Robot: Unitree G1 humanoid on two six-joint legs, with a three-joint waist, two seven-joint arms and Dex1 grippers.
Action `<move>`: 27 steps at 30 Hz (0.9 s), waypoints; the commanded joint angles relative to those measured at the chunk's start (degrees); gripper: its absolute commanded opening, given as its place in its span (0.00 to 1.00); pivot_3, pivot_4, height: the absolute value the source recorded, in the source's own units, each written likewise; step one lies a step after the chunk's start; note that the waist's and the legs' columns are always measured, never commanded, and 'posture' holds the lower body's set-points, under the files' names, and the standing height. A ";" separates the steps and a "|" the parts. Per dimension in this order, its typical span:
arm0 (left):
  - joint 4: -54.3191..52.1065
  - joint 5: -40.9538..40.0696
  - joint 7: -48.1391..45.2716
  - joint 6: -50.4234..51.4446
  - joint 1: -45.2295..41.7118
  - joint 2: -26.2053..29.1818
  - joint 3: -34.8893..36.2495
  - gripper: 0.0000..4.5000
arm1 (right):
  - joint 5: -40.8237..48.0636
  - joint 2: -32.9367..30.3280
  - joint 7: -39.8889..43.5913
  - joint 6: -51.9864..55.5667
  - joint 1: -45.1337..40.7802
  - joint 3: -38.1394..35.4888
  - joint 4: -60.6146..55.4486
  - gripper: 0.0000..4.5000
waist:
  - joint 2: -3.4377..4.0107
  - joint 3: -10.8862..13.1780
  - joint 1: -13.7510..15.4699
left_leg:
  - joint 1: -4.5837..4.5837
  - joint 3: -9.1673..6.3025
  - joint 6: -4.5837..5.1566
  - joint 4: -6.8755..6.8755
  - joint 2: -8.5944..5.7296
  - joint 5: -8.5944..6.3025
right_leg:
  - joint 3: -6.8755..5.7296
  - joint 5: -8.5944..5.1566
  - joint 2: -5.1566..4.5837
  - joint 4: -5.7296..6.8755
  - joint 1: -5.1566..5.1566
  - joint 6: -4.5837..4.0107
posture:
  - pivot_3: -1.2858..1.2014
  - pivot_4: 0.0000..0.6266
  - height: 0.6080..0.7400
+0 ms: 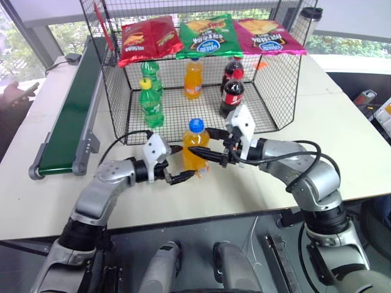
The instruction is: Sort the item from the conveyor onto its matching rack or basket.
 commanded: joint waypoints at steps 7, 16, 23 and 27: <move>-6.35 -0.67 12.34 0.73 3.02 -2.17 11.52 0.99 | -6.29 5.35 -8.32 -6.57 -8.82 -3.03 8.50 0.56 | 0.01 0.00 0.15 | 0.01 0.01 0.00 0.00 -0.01 0.00 | 0.01 0.02 -0.01 0.01 -0.01 0.03 | 0.52 0.24 0.99; -8.72 0.60 18.79 0.91 5.57 -6.44 10.24 0.99 | -14.30 10.78 -14.71 -17.76 -16.44 -3.40 26.42 0.56 | 0.02 0.01 -0.16 | 0.03 0.06 -0.01 0.00 -0.02 0.01 | -0.01 0.05 0.08 0.07 -0.02 0.08 | 0.52 0.24 0.99; -9.99 3.03 22.53 0.70 6.63 -9.06 7.99 0.99 | -18.51 14.19 -17.42 -26.60 -21.88 -4.08 39.57 0.56 | 0.02 0.01 -0.13 | 0.06 0.09 -0.03 -0.01 -0.02 0.02 | 0.01 0.06 0.17 0.13 -0.04 0.08 | 0.52 0.24 0.99; -10.32 4.02 24.00 0.57 7.21 -9.64 7.81 0.99 | -19.82 16.08 -18.02 -31.43 -24.70 -4.58 46.72 0.56 | 0.03 0.01 -0.19 | 0.06 0.10 -0.03 -0.01 -0.02 0.02 | 0.02 0.07 0.20 0.14 -0.04 0.08 | 0.52 0.24 0.99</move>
